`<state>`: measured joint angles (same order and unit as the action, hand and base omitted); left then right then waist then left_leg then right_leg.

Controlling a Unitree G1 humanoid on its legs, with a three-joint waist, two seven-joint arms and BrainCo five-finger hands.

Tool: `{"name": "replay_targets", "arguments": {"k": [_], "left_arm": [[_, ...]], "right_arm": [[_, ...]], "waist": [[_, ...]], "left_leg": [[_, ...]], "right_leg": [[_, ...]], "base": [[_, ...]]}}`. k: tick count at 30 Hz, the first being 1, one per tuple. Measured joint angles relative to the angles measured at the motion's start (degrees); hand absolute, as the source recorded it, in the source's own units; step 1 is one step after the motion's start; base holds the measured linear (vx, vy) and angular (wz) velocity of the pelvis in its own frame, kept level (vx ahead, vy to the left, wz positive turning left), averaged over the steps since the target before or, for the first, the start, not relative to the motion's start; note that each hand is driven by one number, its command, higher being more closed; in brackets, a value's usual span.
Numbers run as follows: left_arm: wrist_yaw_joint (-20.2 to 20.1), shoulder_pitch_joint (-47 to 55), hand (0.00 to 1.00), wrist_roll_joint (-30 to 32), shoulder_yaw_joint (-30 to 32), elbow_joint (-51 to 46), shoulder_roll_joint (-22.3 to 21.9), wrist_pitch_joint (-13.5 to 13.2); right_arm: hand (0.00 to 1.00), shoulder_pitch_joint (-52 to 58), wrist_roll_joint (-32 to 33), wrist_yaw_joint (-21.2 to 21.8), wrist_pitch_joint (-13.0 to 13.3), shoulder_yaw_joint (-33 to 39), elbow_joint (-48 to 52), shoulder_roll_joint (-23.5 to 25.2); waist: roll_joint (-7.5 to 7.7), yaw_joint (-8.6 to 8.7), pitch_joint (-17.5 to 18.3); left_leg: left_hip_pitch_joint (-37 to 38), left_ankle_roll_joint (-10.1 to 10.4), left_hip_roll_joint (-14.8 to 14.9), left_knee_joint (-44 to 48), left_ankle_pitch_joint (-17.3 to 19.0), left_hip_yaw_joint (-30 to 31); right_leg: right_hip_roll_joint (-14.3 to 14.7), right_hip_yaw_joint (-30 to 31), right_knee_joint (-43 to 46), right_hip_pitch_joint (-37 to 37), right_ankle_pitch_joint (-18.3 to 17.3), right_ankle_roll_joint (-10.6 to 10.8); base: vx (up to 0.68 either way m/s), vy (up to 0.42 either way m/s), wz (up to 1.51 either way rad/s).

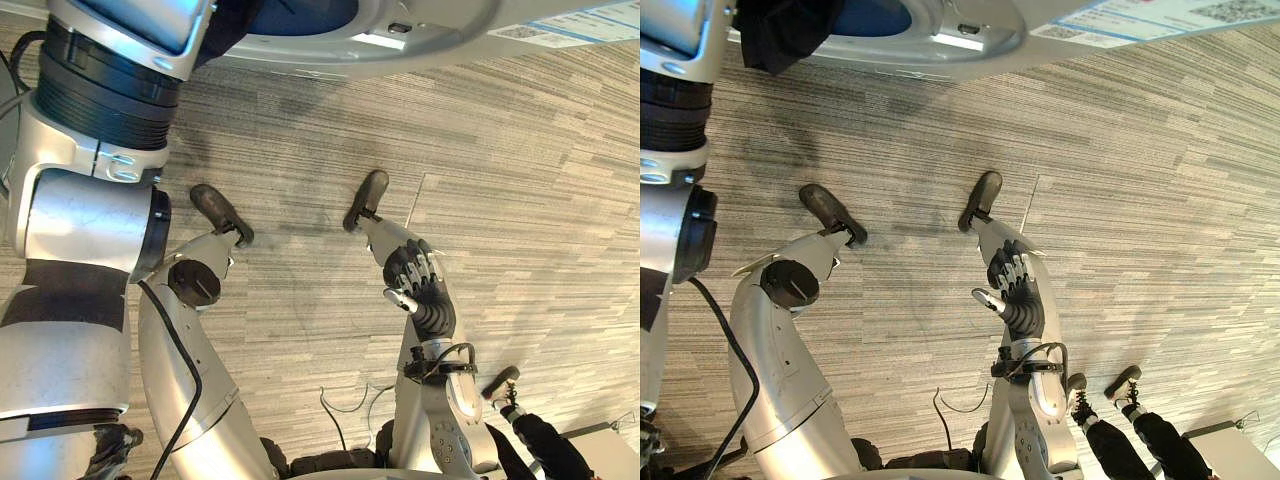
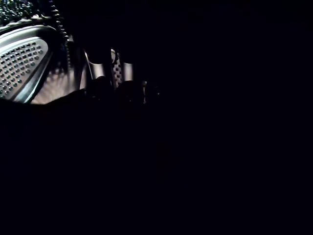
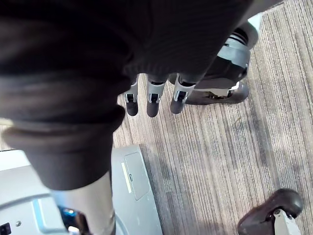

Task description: Pick up the laundry basket with both hands and put the clothes into the washing machine.

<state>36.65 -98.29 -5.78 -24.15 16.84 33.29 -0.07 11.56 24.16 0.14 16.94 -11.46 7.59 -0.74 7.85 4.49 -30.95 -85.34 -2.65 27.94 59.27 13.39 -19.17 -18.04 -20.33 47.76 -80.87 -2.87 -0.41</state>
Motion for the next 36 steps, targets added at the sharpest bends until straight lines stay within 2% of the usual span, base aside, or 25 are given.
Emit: {"name": "replay_targets", "arguments": {"k": [2, 3, 5, 6, 8, 10, 12, 13, 14, 15, 16, 17, 20, 22, 23, 26, 27, 29, 30, 32, 33, 35, 36], "left_arm": [[-0.81, 0.21, 0.00, 1.52, -0.41, 0.01, 0.42, -0.13], [-2.54, 0.69, 0.00, 4.93, -1.04, 0.01, 1.14, 0.05], [-5.61, 1.66, 0.00, 13.45, -3.27, 0.00, 3.38, 0.58], [-7.10, 2.95, 0.00, 19.88, -3.76, 0.14, 4.41, 1.04], [-8.27, 8.76, 0.00, 36.87, -5.46, 2.06, 8.45, 1.04], [-9.58, 15.86, 0.00, 43.61, -8.17, 3.08, 10.09, 0.74], [-12.37, 24.43, 0.00, 48.32, -8.81, 8.00, 8.40, 0.60], [-13.36, 26.67, 0.00, 49.19, -7.33, 10.31, 6.82, 0.63], [-15.94, 30.96, 0.00, 49.24, -1.15, 15.02, 2.40, 1.06], [-17.85, 34.23, 0.00, 46.50, 7.42, 18.24, -2.02, 1.98], [-17.62, 35.17, 0.00, 46.29, 11.51, 17.84, -3.70, 1.62], [-19.88, 35.80, 0.00, 42.90, 19.03, 17.32, -7.08, 1.56], [-23.45, 37.21, 0.00, 36.55, 26.43, 16.52, -7.83, 1.40], [-23.72, 42.23, 0.00, 33.87, 28.49, 12.64, -5.65, 2.13], [-23.01, 43.56, 0.00, 34.20, 28.38, 12.01, -4.98, 2.66], [-13.15, 54.13, 0.00, 40.88, 29.53, 5.85, -4.16, 3.92], [-11.28, 55.80, 0.00, 41.45, 29.82, 4.96, -4.62, 4.32], [-7.74, 62.52, 0.00, 41.91, 33.46, -1.76, -9.80, 7.72], [-7.36, 64.52, 0.00, 41.90, 33.84, -3.97, -10.89, 8.15], [-5.08, 73.08, 0.00, 42.01, 33.73, -13.98, -16.32, 8.22], [-4.79, 74.97, 0.00, 42.15, 33.71, -16.42, -18.33, 8.20], [-4.13, 81.11, 0.00, 43.01, 32.80, -21.63, -26.45, 7.22], [-4.15, 82.43, 0.00, 43.04, 32.19, -21.84, -27.98, 6.81]], "right_arm": [[0.00, -0.13, 0.00, -0.15, 0.00, 1.58, -0.22, -0.57], [0.00, -0.15, 0.00, -0.14, 0.06, 2.57, -0.60, -1.14], [0.00, -0.15, -0.03, -0.11, 0.07, 3.11, -0.87, -1.33], [0.00, -0.15, -0.13, 0.10, 0.32, 3.03, -1.49, -1.32], [0.00, 0.09, -0.33, 0.18, 1.42, 2.91, -2.70, -1.39], [0.00, 0.16, -0.34, 0.08, 2.57, 3.04, -3.84, -1.95], [0.00, 0.25, -0.68, -0.20, 3.32, 3.20, -4.71, -1.98], [0.00, 0.22, -0.81, -0.29, 3.45, 3.18, -5.02, -1.92], [0.00, 0.23, -1.33, -0.85, 3.40, 3.11, -5.29, -1.73], [0.00, 0.22, -1.41, -1.29, 2.82, 3.09, -5.26, -1.51], [0.00, 0.25, -1.41, -1.38, 2.68, 3.10, -5.25, -1.44], [0.00, 0.25, -1.38, -1.38, 1.72, 3.05, -5.45, -1.38], [0.00, 0.35, -1.37, -1.08, -0.12, 2.19, -5.41, -1.45], [0.00, 0.83, -1.57, -1.10, -0.86, 0.96, -5.43, -1.79], [0.00, 0.82, -1.65, -1.12, -1.11, 0.65, -5.57, -1.90], [0.00, 0.62, -1.69, -1.86, 0.63, -0.50, -7.35, -1.76], [0.00, 0.59, -1.68, -2.42, 1.08, -0.58, -7.91, -1.76], [0.00, -0.11, -1.69, -4.01, 1.77, -0.38, -9.82, -1.91], [0.00, -0.42, -1.70, -4.32, 1.76, -0.29, -10.48, -1.89], [0.00, -1.06, -1.99, -6.19, 1.60, 0.23, -12.84, -1.56], [0.00, -1.06, -2.04, -6.45, 1.58, 0.46, -13.08, -1.53], [0.00, -1.36, -2.58, -7.19, 0.74, 1.09, -13.31, -1.64], [0.00, -1.68, -2.95, -7.49, 0.33, 1.06, -13.59, -1.66]], "waist": [[0.00, 0.00, 0.00], [0.00, -0.05, 0.00], [0.00, -0.20, 0.00], [0.00, -0.23, 0.00], [-0.03, -0.27, 0.00], [-0.04, -0.68, 0.01], [-0.05, -0.87, 0.00], [-0.05, -1.01, 0.00], [-0.06, -1.23, 0.00], [-0.07, -1.48, -0.01], [-0.08, -1.66, -0.02], [-0.09, -2.21, -0.02], [-0.51, -2.08, 0.02], [-1.32, -2.27, 0.04], [-1.33, -2.35, 0.03], [-1.70, -3.66, -0.10], [-1.71, -4.08, -0.10], [-1.92, -5.31, -0.24], [-1.98, -5.23, -0.25], [-2.59, -5.47, -0.18], [-2.80, -5.48, -0.16], [-3.68, -6.08, -0.02], [-3.80, -6.28, 0.04]], "left_leg": [[0.44, -0.19, -0.08, -0.33, -0.26, -0.11], [0.78, -0.28, -0.12, -0.43, -0.32, -0.09], [1.27, -0.45, -0.15, -0.53, -0.42, -0.04], [1.57, -0.45, -0.14, -0.61, -0.42, -0.01], [2.64, -0.43, -0.14, -1.02, -0.40, -0.08], [3.74, -0.38, -0.09, -1.56, -0.43, -0.52], [5.30, -0.11, -0.20, -2.72, -0.58, -1.58], [5.63, -0.03, -0.22, -2.96, -0.63, -1.66], [6.26, 0.15, -0.12, -3.36, -0.72, -1.73], [6.83, 0.53, -0.13, -4.07, -0.97, -1.88], [7.11, 0.88, -0.20, -4.52, -1.21, -2.00], [8.29, 1.34, -0.37, -5.89, -1.98, -2.26], [10.67, 2.63, -0.92, -8.86, -3.26, -2.42], [12.51, 3.45, -1.04, -11.77, -4.92, -2.28], [12.90, 3.58, -1.11, -12.37, -5.32, -2.13], [14.58, 4.61, -2.10, -15.80, -7.45, -1.52], [14.97, 4.70, -2.19, -16.33, -7.67, -1.58], [17.09, 4.95, -3.31, -18.75, -9.17, -1.30], [17.95, 5.13, -3.86, -19.51, -9.62, -1.22], [22.26, 5.56, -5.08, -22.10, -10.66, -0.03], [23.44, 5.72, -5.22, -22.93, -10.92, 0.02], [28.43, 5.94, -7.58, -27.54, -11.71, 0.01], [29.72, 6.11, -8.18, -28.82, -11.83, 0.02]], "right_leg": [[-0.03, -0.11, -0.11, 0.45, 0.08, 0.02], [-0.08, -0.20, -0.08, 0.78, 0.28, 0.29], [-0.05, -0.19, 0.00, 1.18, 0.28, 0.31], [-0.03, -0.23, -0.03, 1.45, 0.25, 0.29], [0.14, -0.27, -0.36, 2.41, 0.06, 0.33], [0.30, -0.21, -0.88, 3.22, 0.05, 0.33], [0.37, 0.05, -1.75, 4.00, 0.07, 0.32], [0.49, 0.05, -2.02, 4.26, 0.09, 0.29], [0.88, 0.07, -2.58, 4.81, -0.01, 0.09], [1.06, 0.05, -3.08, 5.24, 0.00, 0.03], [1.10, 0.01, -3.27, 5.42, 0.03, -0.02], [1.36, -0.04, -3.98, 6.16, 0.10, -0.14], [1.91, -0.33, -6.21, 8.14, 0.54, -0.76], [2.91, -1.58, -8.33, 10.06, 1.12, -0.84], [2.98, -1.84, -8.38, 10.44, 0.99, -1.02], [2.89, -2.99, -8.40, 11.60, -0.09, -2.10], [2.87, -3.04, -8.36, 11.74, -0.25, -2.30], [2.38, -3.75, -8.33, 13.49, -1.02, -2.52], [1.92, -4.18, -8.33, 14.44, -1.33, -2.43], [1.58, -5.64, -9.38, 19.59, -2.03, -2.22], [1.45, -5.96, -9.95, 20.90, -2.07, -2.16], [0.92, -6.85, -12.63, 25.66, -2.08, -1.76], [0.93, -7.04, -13.58, 26.88, -1.93, -1.54]], "base": [[-0.08, 0.021, 0.05], [-0.09, 0.019, 0.05], [-0.07, 0.010, 0.02], [-0.07, 0.004, 0.00], [-0.08, 0.001, -0.01], [-0.07, -0.007, 0.00], [-0.08, -0.014, 0.01], [-0.08, -0.014, -0.04], [-0.07, -0.010, -0.07], [-0.08, -0.015, -0.03], [-0.10, -0.038, 0.04], [-0.10, -0.045, 0.06], [-0.09, -0.054, 0.01], [-0.07, -0.057, -0.05], [-0.05, -0.073, 0.12], [-0.04, -0.082, 0.24], [-0.05, -0.112, 0.21], [-0.03, -0.087, 0.29], [-0.02, -0.058, 0.42], [-0.02, -0.061, 0.39], [-0.01, -0.046, 0.37], [0.01, -0.016, 0.36], [0.02, -0.003, 0.23]]}}
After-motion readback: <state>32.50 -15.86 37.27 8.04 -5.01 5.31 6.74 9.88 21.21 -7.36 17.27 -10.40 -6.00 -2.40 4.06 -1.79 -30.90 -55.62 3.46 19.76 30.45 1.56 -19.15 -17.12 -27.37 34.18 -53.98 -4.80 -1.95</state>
